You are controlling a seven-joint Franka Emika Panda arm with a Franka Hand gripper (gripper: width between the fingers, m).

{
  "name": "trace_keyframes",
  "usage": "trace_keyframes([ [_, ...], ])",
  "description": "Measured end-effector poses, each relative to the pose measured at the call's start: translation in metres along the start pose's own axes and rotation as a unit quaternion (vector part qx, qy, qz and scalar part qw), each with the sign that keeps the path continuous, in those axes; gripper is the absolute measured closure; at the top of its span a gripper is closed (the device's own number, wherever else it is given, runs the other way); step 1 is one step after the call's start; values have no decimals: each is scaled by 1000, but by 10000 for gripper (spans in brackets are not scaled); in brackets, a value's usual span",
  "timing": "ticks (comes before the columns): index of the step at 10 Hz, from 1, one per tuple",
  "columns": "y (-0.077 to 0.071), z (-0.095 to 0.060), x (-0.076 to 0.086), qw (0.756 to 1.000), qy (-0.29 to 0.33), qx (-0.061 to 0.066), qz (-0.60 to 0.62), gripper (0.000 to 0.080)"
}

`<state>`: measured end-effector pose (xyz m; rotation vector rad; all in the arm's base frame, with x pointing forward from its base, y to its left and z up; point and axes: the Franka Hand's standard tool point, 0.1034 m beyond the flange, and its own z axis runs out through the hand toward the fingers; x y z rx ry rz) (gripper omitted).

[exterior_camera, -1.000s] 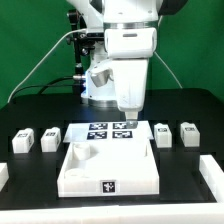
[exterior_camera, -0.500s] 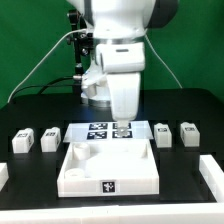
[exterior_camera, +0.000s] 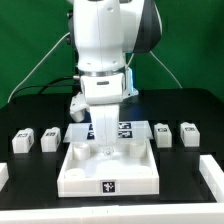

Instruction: Assemble one leg

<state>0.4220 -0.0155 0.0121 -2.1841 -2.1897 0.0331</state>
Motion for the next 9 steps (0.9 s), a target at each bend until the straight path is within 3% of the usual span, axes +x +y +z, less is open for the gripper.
trace_keyframes([
  [2, 0, 0, -1, 1000, 0, 0, 5, 150],
  [4, 0, 0, -1, 1000, 0, 0, 6, 401],
  [5, 0, 0, -1, 1000, 0, 0, 6, 401],
  [6, 0, 1, -1, 1000, 0, 1, 6, 582],
  [7, -1, 1, -1, 1000, 0, 1, 6, 712],
  [9, 1, 0, -2, 1000, 0, -2, 7, 741],
])
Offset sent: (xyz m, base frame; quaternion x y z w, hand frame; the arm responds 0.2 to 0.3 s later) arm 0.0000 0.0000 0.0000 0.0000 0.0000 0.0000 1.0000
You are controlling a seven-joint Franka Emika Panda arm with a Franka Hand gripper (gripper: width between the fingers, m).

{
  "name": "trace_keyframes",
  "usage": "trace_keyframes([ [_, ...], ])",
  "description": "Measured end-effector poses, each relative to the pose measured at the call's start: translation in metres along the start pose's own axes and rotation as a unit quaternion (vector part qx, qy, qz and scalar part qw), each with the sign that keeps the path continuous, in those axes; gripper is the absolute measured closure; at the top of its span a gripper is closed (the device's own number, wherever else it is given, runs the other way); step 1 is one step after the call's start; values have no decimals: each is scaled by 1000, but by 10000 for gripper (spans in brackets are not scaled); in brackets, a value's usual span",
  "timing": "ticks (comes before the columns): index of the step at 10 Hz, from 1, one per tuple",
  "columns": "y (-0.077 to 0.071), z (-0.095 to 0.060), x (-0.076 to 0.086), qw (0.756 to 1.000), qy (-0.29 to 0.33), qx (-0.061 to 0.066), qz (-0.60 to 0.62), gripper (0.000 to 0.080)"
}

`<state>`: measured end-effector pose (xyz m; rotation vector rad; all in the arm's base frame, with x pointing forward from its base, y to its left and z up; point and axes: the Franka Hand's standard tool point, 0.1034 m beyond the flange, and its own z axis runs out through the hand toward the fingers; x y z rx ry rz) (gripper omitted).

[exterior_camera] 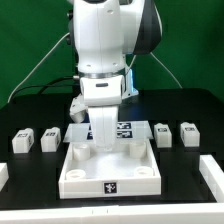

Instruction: Assemble one leg

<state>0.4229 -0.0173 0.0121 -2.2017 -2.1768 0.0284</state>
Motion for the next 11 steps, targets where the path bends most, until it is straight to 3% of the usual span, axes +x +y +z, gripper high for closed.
trace_keyframes([
  [6, 2, -1, 3, 1000, 0, -2, 6, 741],
  [11, 57, -10, 70, 999, 12, -29, -5, 739],
])
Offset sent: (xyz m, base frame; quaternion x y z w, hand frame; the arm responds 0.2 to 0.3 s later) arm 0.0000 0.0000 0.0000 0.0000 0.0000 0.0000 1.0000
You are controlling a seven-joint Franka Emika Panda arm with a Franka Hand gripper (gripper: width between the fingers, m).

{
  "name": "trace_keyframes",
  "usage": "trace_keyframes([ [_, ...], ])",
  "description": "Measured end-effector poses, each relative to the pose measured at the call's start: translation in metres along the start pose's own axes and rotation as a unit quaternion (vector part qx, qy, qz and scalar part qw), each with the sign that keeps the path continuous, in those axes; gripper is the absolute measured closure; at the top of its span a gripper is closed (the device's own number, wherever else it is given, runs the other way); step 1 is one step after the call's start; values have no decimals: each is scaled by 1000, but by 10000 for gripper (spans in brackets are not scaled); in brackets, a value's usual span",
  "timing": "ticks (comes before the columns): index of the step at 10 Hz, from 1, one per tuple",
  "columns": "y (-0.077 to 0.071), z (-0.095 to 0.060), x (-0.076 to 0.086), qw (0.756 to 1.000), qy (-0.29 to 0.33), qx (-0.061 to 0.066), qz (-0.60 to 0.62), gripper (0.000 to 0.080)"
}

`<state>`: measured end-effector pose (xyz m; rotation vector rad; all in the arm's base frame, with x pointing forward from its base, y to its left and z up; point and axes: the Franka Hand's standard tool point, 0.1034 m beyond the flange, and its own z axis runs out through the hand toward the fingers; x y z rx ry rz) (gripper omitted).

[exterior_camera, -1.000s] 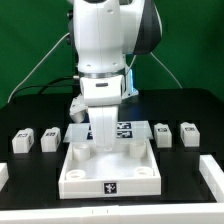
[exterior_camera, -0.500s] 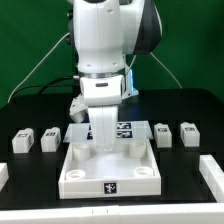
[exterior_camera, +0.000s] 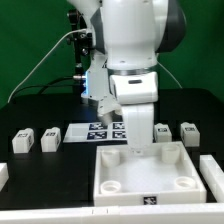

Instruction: Assemble one leg

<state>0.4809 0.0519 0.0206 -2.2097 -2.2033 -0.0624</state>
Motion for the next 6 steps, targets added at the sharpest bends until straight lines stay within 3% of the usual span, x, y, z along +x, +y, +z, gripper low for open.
trace_keyframes([
  [1, 10, 0, 6, 1000, 2, -5, -4, 739],
  [2, 14, 2, 8, 1000, 2, -2, -5, 739],
  [4, 14, 6, 9, 1000, 2, 9, -6, 739],
  [6, 13, 9, 10, 1000, 3, 7, 5, 739],
])
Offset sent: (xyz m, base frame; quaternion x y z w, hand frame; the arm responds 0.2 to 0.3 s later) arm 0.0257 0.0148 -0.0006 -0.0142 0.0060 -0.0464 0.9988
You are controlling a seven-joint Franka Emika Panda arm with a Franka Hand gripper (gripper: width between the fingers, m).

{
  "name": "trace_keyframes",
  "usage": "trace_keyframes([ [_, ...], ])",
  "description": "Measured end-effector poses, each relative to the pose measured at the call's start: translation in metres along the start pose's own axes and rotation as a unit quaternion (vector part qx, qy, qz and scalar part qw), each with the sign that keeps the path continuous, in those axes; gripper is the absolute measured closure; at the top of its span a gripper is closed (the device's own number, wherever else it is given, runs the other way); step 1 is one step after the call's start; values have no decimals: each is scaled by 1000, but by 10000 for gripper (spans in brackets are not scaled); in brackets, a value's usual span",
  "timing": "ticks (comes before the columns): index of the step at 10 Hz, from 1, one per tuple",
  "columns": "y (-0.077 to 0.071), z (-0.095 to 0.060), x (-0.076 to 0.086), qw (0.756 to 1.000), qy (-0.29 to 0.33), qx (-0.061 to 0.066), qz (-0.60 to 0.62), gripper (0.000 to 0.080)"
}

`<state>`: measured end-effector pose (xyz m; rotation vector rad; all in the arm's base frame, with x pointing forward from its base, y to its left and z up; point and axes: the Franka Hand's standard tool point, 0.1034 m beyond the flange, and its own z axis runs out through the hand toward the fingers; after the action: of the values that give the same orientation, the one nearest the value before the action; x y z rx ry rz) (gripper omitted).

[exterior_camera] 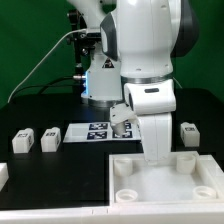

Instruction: Assemble one leg

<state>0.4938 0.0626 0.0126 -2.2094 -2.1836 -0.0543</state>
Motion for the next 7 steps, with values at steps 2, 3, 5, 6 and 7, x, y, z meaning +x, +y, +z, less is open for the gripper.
trace_keyframes([
  [2, 0, 0, -1, 1000, 0, 0, 1, 718],
  [3, 0, 0, -1, 1000, 0, 0, 1, 525],
  [5, 0, 0, -2, 1000, 0, 0, 2, 375],
  [6, 0, 0, -2, 1000, 0, 0, 2, 240],
  [7, 0, 0, -3, 1000, 0, 0, 3, 176],
])
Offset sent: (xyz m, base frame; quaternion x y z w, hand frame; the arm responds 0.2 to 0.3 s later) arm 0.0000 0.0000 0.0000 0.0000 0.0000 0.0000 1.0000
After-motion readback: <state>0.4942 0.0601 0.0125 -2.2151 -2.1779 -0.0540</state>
